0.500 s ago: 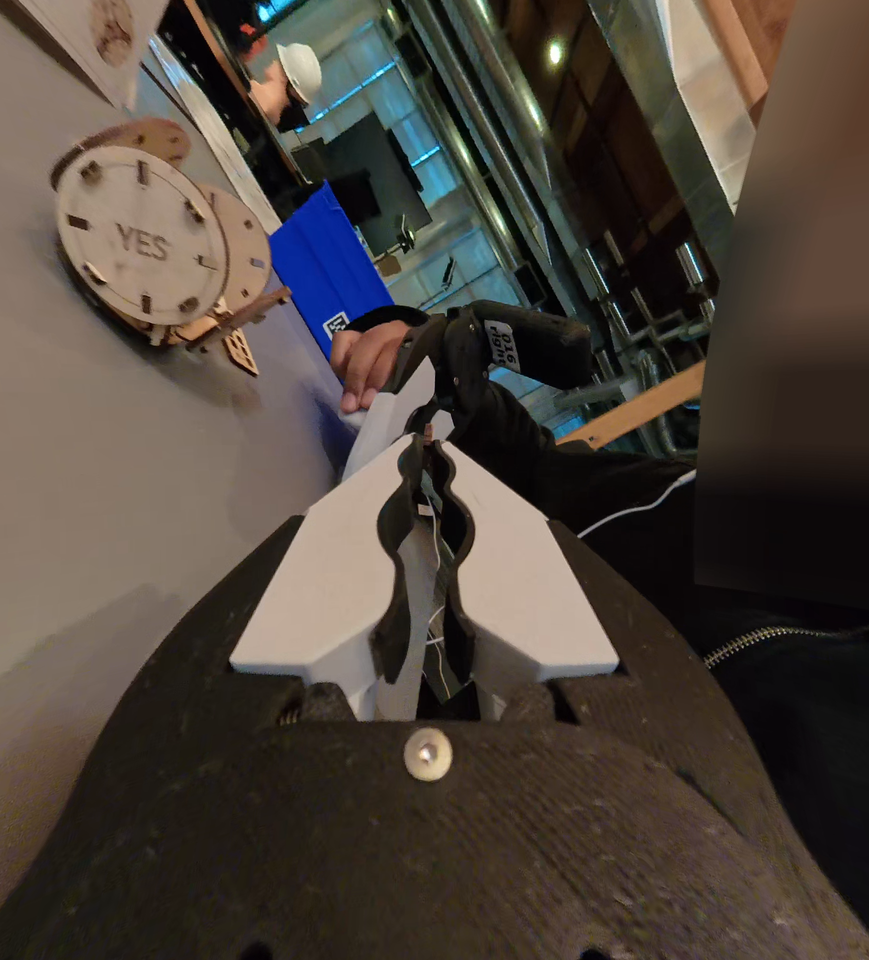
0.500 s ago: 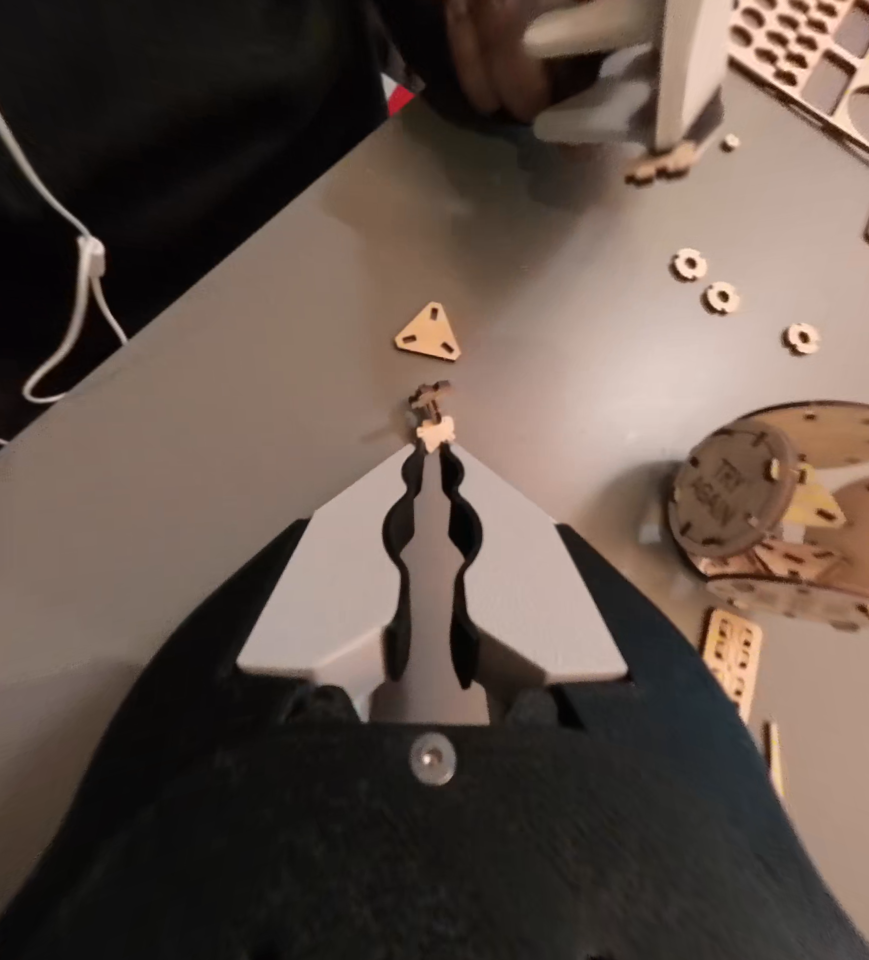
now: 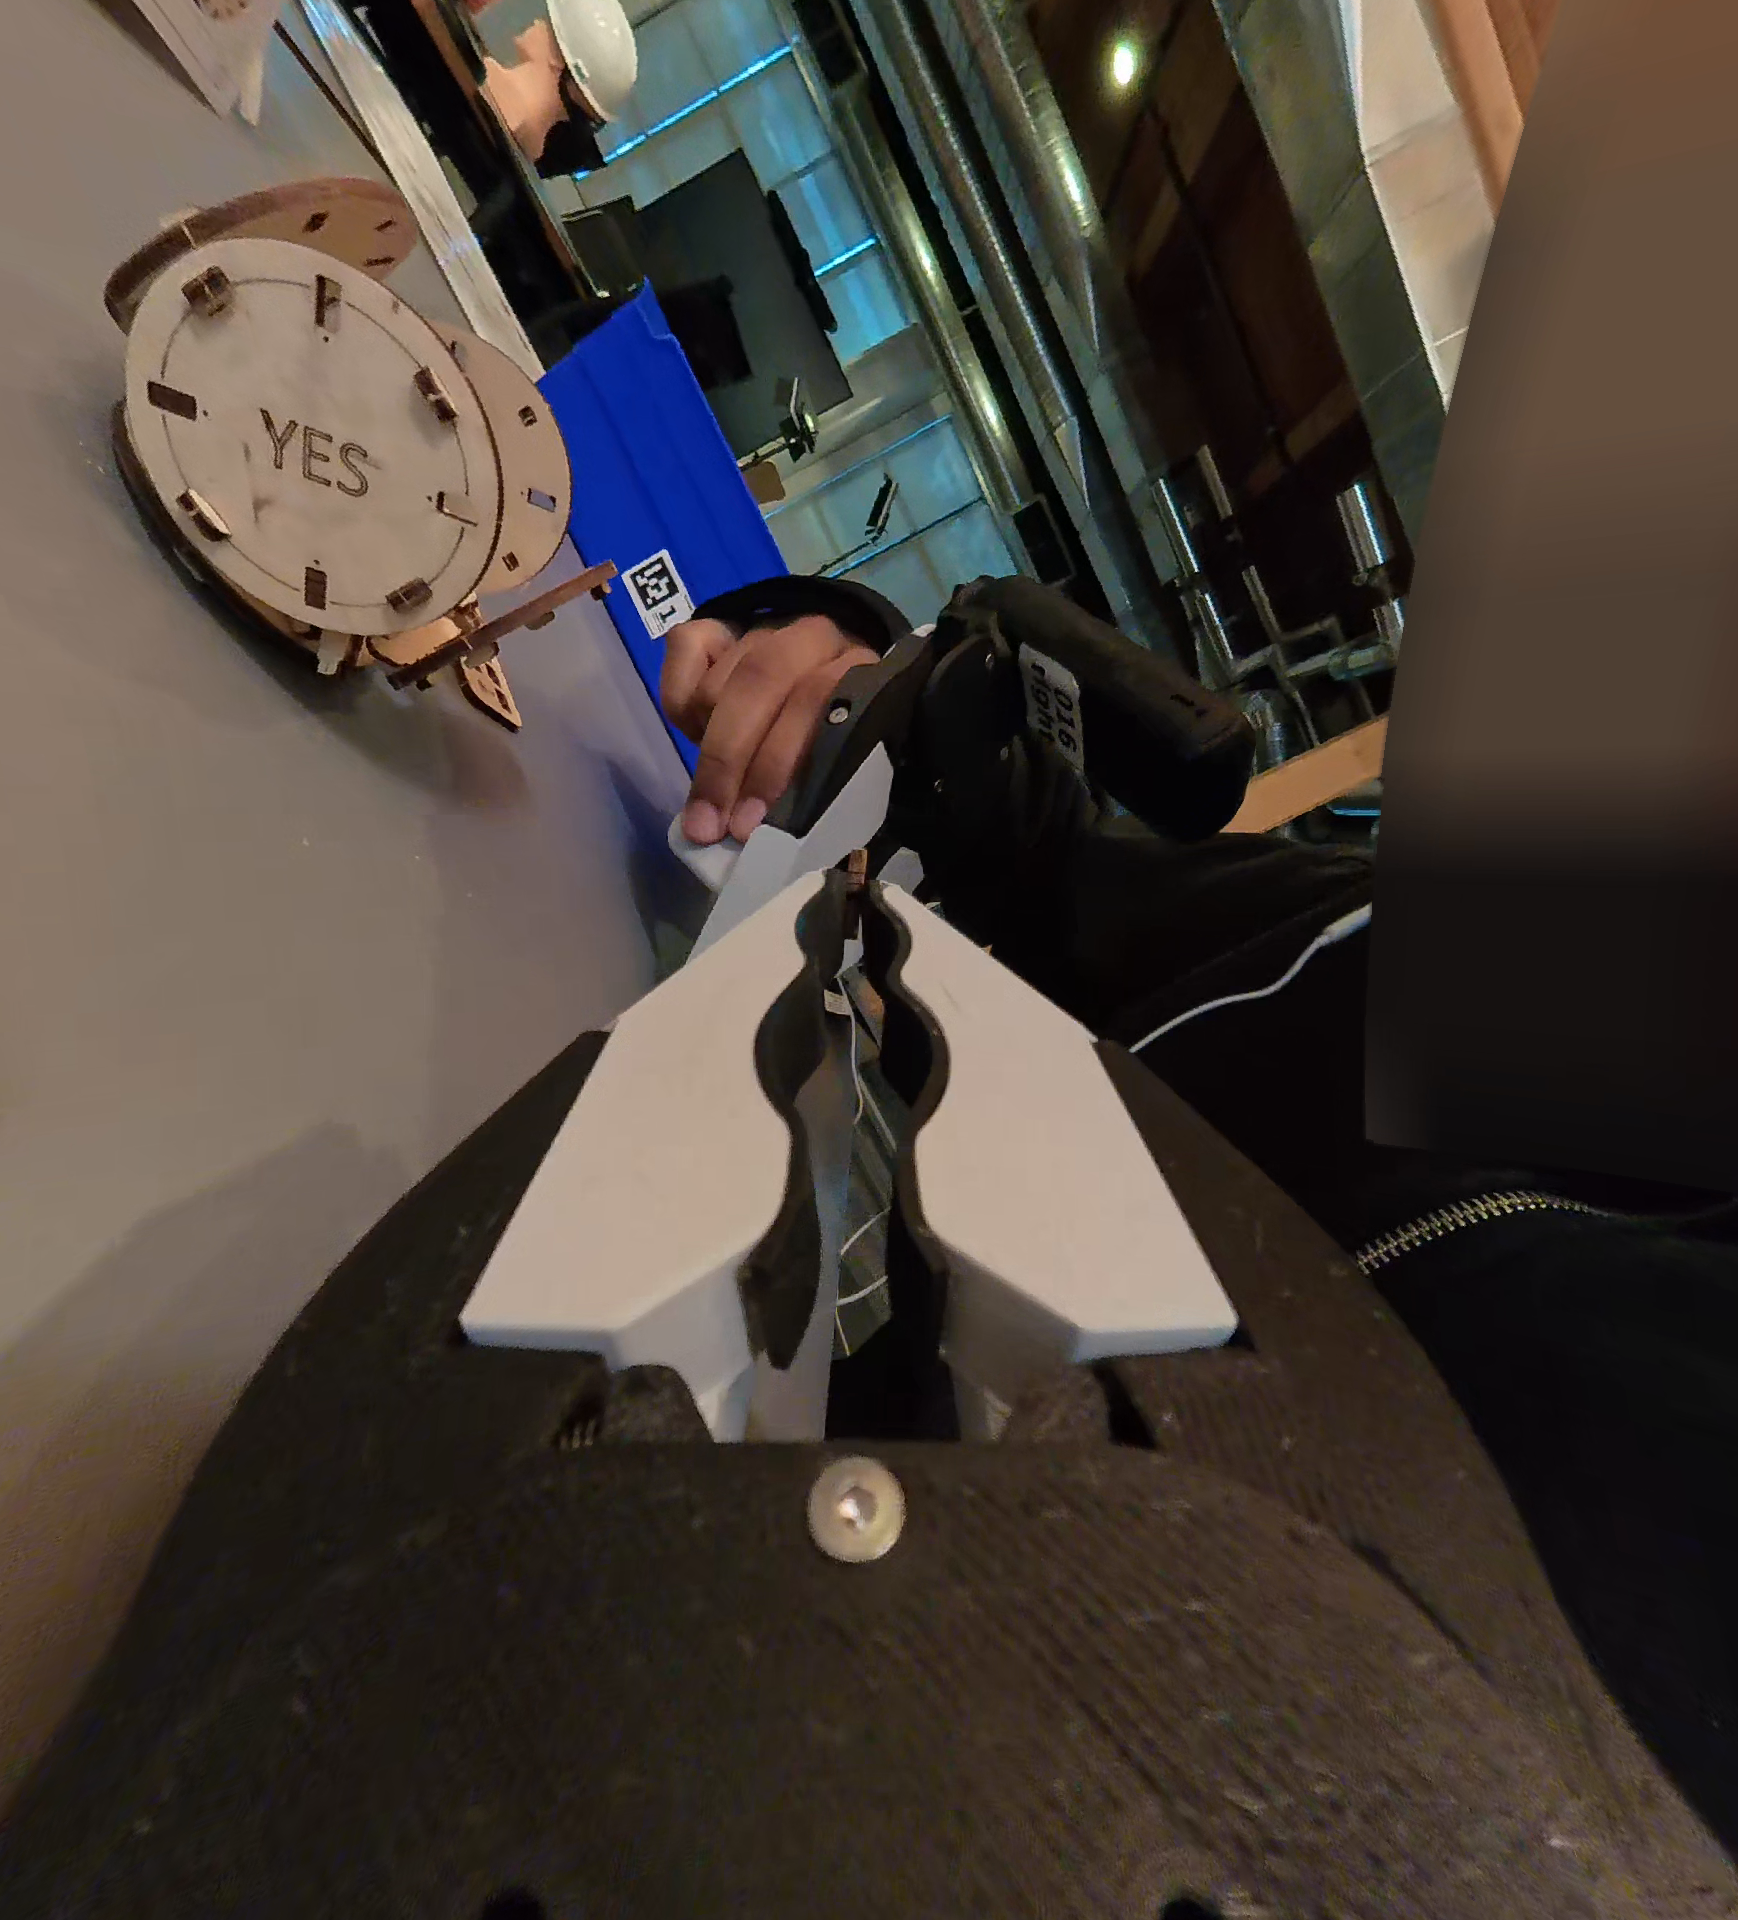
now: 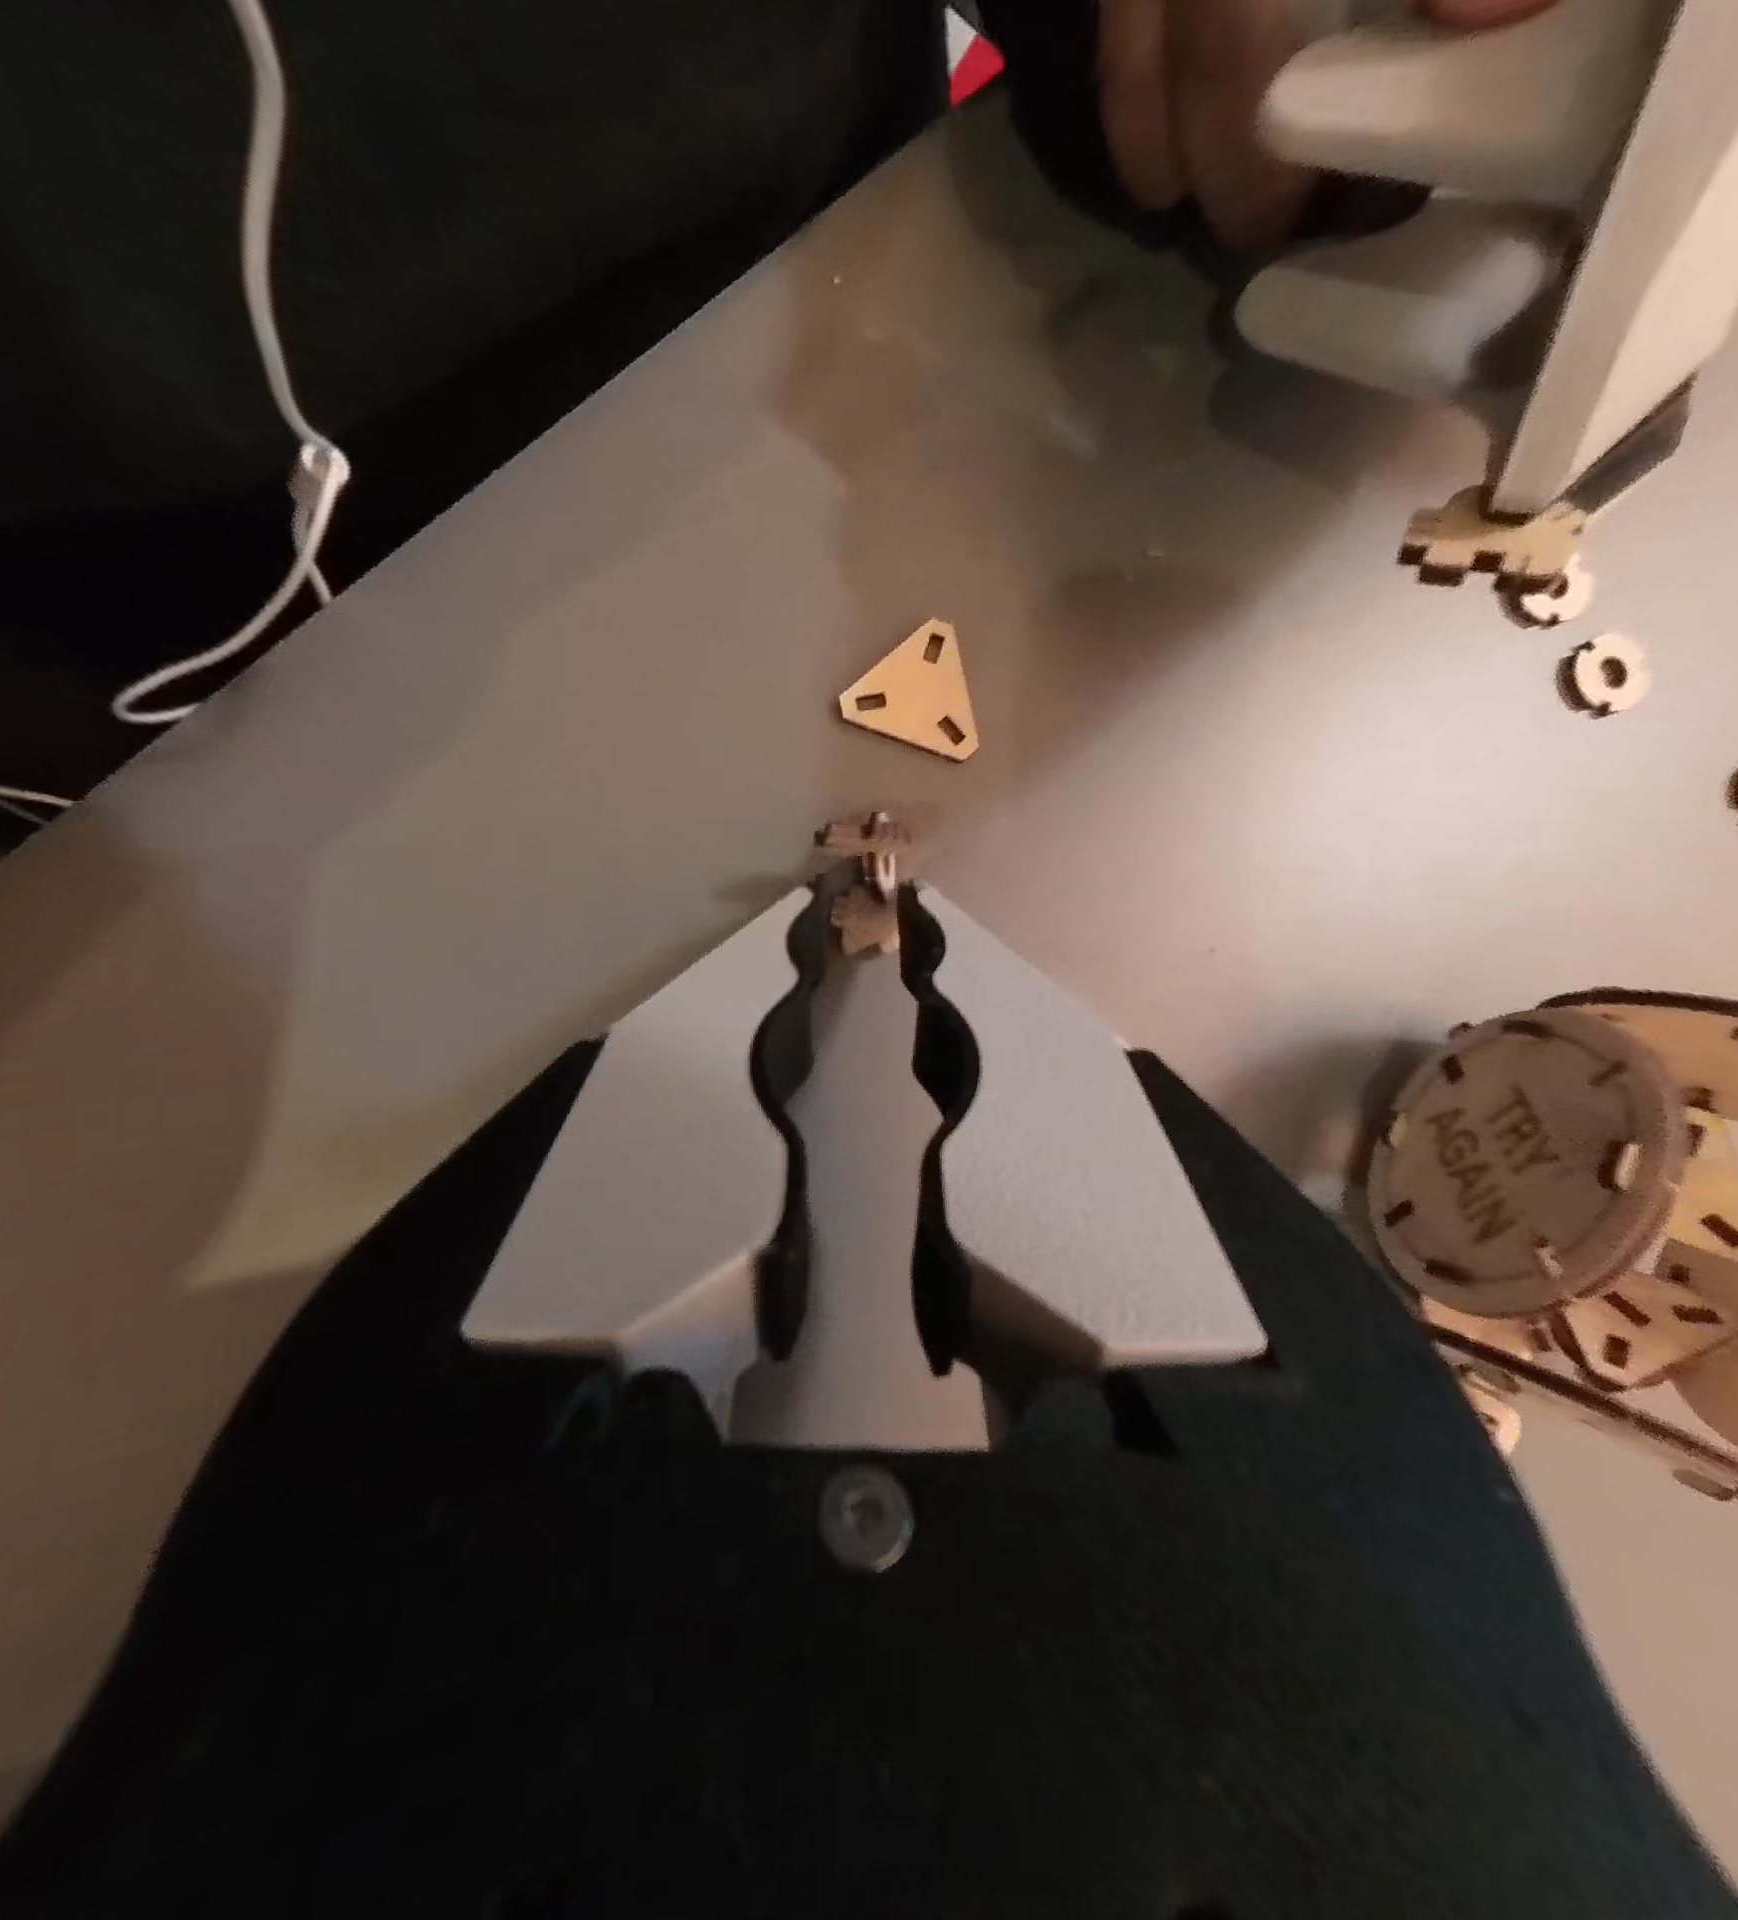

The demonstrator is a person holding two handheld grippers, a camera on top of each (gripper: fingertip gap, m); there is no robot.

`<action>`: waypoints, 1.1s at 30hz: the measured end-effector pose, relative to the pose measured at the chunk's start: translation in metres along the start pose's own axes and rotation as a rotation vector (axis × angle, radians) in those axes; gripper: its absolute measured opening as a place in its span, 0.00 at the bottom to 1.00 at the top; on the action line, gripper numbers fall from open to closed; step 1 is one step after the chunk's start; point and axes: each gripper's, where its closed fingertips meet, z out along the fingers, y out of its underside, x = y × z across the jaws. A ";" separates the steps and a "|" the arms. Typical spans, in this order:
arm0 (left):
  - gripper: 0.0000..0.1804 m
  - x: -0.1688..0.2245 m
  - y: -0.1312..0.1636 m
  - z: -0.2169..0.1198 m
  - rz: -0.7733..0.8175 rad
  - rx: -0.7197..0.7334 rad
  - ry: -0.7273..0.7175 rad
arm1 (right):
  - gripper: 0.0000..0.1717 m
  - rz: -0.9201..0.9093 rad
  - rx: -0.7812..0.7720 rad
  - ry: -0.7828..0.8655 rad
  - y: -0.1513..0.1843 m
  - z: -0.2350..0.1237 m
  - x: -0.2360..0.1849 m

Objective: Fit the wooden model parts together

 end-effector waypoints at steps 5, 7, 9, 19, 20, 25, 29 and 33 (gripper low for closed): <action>0.00 0.001 -0.002 0.000 -0.003 0.010 0.015 | 0.05 0.012 0.019 0.028 -0.006 -0.002 0.004; 0.00 0.001 -0.002 -0.001 -0.010 0.015 0.017 | 0.06 0.008 0.018 0.032 -0.006 0.000 0.004; 0.00 0.001 -0.002 -0.001 -0.016 0.016 0.019 | 0.06 0.003 0.023 0.037 -0.006 0.001 0.004; 0.00 0.001 -0.003 -0.002 -0.025 0.021 0.022 | 0.07 0.011 0.008 0.050 -0.004 0.002 0.000; 0.00 0.001 -0.003 -0.002 -0.025 0.022 0.023 | 0.08 0.013 0.007 0.061 -0.004 0.000 -0.001; 0.00 0.001 -0.004 -0.002 -0.024 0.028 0.027 | 0.09 -0.073 -0.010 0.147 -0.012 -0.006 -0.001; 0.00 0.001 -0.003 -0.002 -0.016 0.029 0.026 | 0.08 -0.225 -0.077 0.228 -0.015 -0.003 -0.002; 0.00 0.002 -0.005 -0.004 -0.014 0.047 0.029 | 0.07 -0.373 -0.127 0.293 -0.018 0.002 -0.008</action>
